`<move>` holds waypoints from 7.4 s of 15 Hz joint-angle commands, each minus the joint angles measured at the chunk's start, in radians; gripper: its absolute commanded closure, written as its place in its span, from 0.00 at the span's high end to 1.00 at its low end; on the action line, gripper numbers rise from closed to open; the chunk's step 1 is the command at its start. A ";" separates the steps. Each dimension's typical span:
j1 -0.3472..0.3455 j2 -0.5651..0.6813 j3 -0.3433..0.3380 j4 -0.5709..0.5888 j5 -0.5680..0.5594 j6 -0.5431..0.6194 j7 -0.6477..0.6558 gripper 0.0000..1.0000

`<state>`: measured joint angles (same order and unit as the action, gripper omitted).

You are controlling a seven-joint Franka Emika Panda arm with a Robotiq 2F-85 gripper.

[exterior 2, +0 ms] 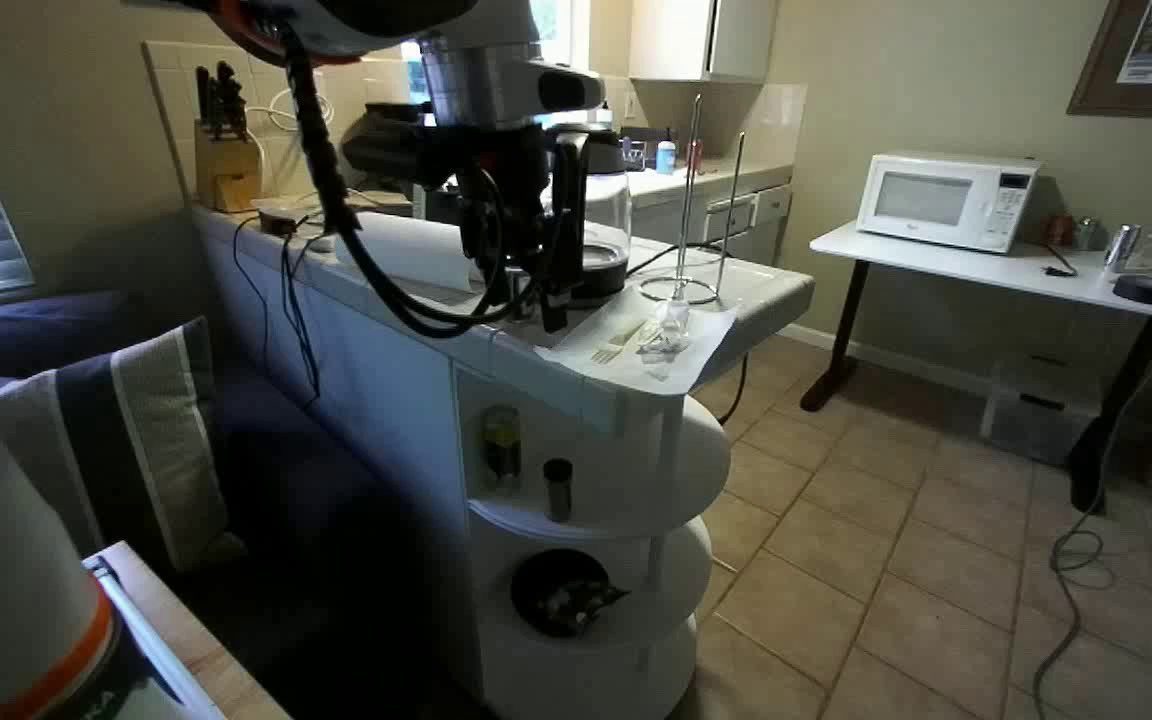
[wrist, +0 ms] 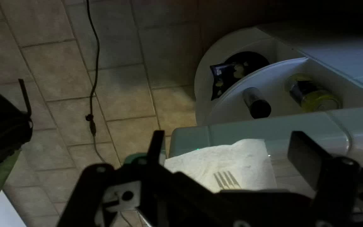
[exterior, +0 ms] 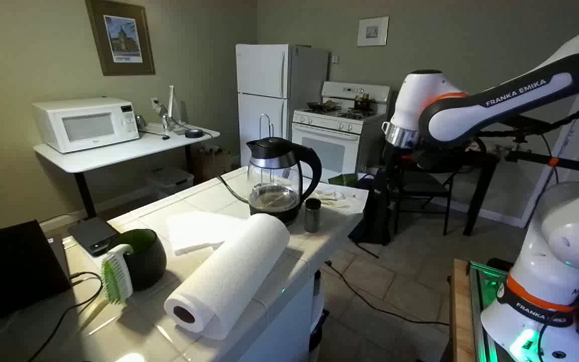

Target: Move the bottle to the other side of the paper towel roll

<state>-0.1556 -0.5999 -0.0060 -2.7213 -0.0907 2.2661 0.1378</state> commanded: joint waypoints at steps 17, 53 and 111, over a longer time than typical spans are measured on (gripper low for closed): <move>0.159 -0.003 0.201 -0.034 0.048 0.025 0.173 1.00; -0.527 0.129 0.987 -0.026 -0.503 0.785 1.187 1.00; -1.226 -0.037 1.736 0.727 0.253 0.819 0.369 0.22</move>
<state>-1.2021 -0.6845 1.5812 -2.1259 0.1563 3.1130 0.5581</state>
